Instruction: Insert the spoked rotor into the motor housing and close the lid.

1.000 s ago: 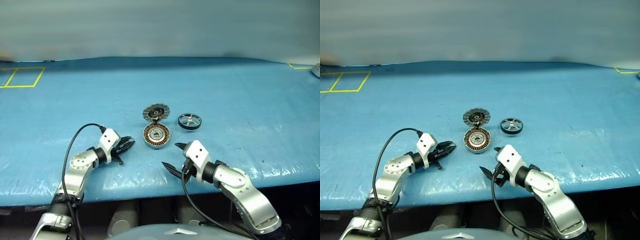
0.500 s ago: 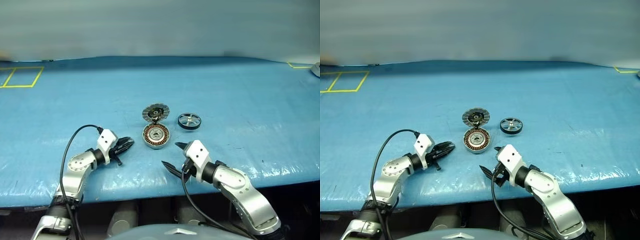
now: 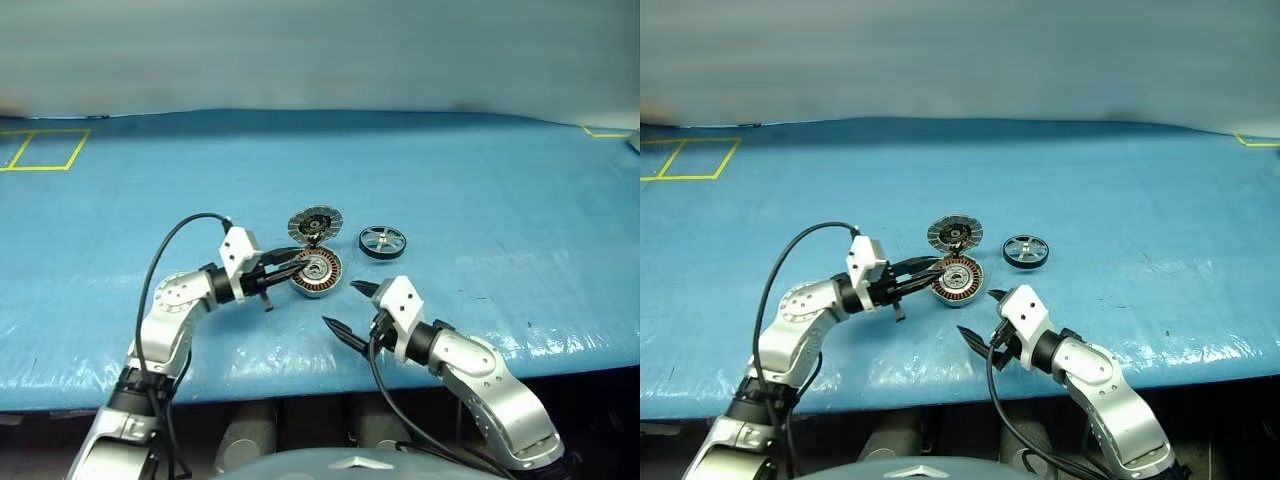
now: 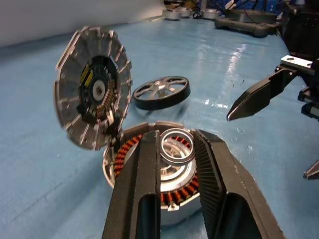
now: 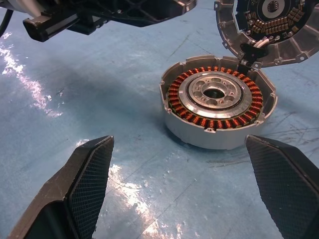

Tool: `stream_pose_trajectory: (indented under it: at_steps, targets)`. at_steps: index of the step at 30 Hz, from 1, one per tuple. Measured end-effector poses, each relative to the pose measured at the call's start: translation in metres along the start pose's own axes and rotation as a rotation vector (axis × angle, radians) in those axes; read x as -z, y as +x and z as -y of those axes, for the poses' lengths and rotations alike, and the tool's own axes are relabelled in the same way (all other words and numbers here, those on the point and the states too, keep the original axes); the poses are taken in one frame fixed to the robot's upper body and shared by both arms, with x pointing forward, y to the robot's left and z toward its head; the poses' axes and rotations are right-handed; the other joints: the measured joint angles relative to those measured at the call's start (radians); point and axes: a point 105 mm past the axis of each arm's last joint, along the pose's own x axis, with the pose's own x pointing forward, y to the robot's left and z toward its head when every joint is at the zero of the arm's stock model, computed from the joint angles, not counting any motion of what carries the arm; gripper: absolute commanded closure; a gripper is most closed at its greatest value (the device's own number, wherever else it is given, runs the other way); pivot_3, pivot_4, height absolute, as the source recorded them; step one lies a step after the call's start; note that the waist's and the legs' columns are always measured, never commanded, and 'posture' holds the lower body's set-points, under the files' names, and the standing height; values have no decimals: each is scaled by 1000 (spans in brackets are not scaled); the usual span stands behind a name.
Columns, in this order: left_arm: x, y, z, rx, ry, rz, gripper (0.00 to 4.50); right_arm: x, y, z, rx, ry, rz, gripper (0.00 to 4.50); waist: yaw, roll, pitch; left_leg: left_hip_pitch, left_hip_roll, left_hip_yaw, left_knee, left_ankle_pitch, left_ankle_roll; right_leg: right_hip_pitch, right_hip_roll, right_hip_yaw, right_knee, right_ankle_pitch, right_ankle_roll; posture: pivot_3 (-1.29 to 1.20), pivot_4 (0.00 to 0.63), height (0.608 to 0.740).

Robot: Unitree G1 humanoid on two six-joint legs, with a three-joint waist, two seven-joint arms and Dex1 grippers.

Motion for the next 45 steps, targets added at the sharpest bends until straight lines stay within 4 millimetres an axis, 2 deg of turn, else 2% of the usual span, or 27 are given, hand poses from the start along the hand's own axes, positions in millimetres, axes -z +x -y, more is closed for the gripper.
stream_pose_trajectory:
  at_steps: [2,7,14,23,45]
  targets:
    - [4,13,1,8,26,-25,3867,-1,1,1,9,1,6,53,-1,0,0,0,-1,0,0,0,0,0,0,0,0,0,0,0,150,740]
    - [24,27,1,15,10,-104,3867,-2,1,2,27,2,10,53,-2,0,0,0,-1,0,0,0,1,0,2,0,0,0,0,0,150,740]
    - [43,27,0,35,-2,-182,3867,3,-2,1,43,15,-2,53,-2,0,0,0,-1,0,0,0,1,0,1,0,0,0,1,0,150,740]
    - [45,22,-6,30,58,-200,3867,8,-3,6,80,-12,-31,53,-2,0,0,0,0,0,0,0,1,0,1,0,0,1,1,0,150,740]
    - [46,24,-12,13,16,-227,3867,10,-1,-1,60,-31,-38,53,-3,0,0,1,-1,0,2,0,1,1,1,1,3,1,1,0,150,740]
